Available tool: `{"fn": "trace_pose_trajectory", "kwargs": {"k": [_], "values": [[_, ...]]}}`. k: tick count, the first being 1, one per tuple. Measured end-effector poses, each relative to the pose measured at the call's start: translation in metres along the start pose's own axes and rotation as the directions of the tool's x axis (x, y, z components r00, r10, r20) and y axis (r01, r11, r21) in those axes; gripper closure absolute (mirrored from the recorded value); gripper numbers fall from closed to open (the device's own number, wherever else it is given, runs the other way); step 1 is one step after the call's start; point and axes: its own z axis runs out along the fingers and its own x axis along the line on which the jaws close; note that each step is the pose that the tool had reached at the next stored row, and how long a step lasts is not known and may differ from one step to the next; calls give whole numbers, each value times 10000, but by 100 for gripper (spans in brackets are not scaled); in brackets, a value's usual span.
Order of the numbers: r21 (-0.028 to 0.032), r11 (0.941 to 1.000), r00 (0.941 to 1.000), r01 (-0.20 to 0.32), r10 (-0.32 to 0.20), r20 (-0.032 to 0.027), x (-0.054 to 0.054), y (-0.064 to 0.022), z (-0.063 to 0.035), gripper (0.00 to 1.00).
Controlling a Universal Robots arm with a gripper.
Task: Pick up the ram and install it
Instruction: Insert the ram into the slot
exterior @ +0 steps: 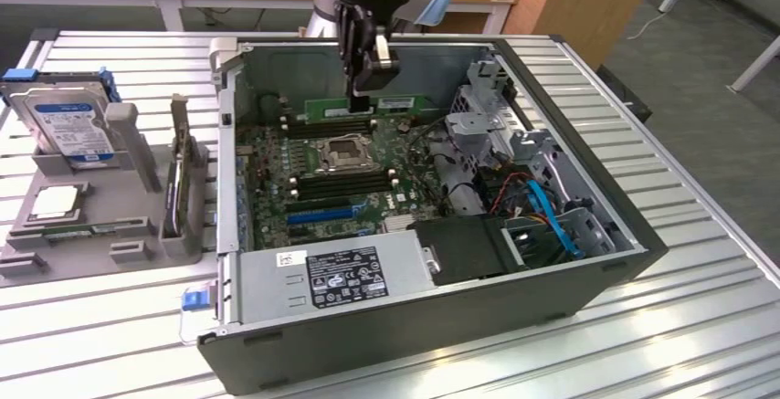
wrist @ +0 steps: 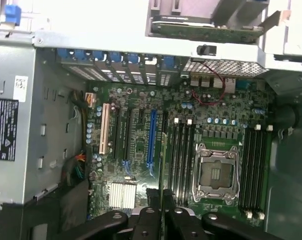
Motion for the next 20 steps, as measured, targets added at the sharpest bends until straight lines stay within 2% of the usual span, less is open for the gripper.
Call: {"fn": "trace_pose_trajectory", "kwargs": {"k": [3,7,20], "values": [[-12,9992,9992,-411,411,4,-1,-1,1,87],[-15,9990,9990,-458,458,3,-6,-1,1,87],[38,9979,9979,-640,640,5,-256,-15,-2,87]]}}
